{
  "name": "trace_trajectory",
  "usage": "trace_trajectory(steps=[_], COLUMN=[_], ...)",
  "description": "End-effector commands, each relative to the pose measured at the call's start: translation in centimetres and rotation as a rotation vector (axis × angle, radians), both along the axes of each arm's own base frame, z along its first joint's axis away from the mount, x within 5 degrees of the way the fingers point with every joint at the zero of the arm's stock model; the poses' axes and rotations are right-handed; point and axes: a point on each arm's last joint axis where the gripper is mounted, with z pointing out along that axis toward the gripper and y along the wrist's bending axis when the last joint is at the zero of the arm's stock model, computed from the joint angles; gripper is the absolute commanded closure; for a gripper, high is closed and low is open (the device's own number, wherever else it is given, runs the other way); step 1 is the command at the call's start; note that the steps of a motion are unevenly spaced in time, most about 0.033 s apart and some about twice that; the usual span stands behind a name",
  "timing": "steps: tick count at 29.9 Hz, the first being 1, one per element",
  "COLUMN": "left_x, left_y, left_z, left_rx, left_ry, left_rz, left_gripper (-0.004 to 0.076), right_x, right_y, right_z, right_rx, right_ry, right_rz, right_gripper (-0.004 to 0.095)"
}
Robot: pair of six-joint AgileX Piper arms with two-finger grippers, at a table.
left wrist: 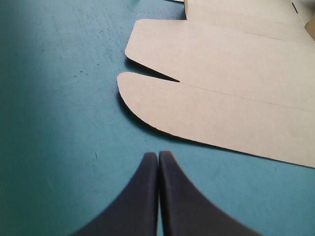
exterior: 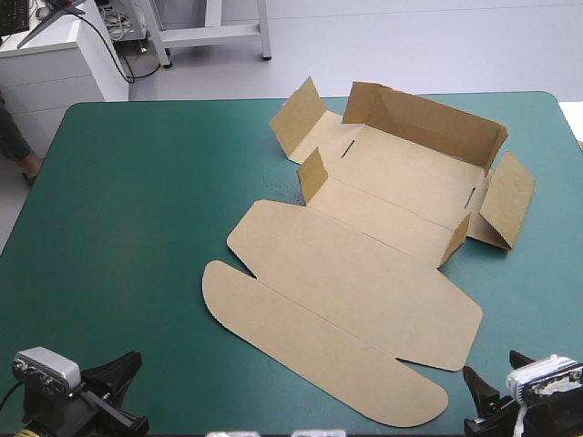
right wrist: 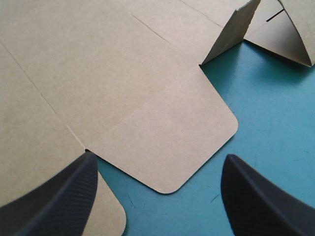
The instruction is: Fold the box
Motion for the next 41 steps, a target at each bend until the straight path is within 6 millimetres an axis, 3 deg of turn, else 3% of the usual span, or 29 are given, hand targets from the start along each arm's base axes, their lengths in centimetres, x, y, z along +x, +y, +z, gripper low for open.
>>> trace_trajectory(steps=[1, 6, 12, 19, 22, 34, 41], left_x=[0.2, 0.2, 0.2, 0.2, 0.2, 0.2, 0.2], left_y=[-0.1, -0.1, -0.1, 0.0, 0.0, 0.0, 0.0], left_z=[1.4, 1.4, 1.4, 1.4, 1.4, 1.4, 1.4], left_rx=[-0.043, -0.043, -0.044, -0.028, -0.028, -0.027, -0.008], left_ry=[-0.07, -0.07, -0.071, -0.077, -0.077, -0.078, -0.088], left_rz=[-0.001, -0.001, -0.001, 0.007, 0.007, 0.007, -0.002], left_gripper=[0.0732, 0.0732, 0.0732, 0.0732, 0.0732, 0.0732, 0.0732], right_x=[0.8, 2.7, 5.7, 10.9, 13.8, 24.7, 28.7], right_y=[0.0, 0.0, -0.1, 0.5, 0.8, 1.9, 1.6], right_z=[1.4, 2.0, 5.7, 9.6, 10.3, 8.3, 5.3], right_rx=[0.078, 0.137, 0.118, 0.105, 0.108, 0.109, 0.057], right_ry=[-0.065, 0.046, 0.066, 0.139, 0.217, 0.484, 0.63], right_rz=[-0.039, -0.118, -0.168, -0.186, -0.212, -0.302, -0.408], right_gripper=[0.0237, 0.0237, 0.0238, 0.0289, 0.0289, 0.0289, 0.0303])
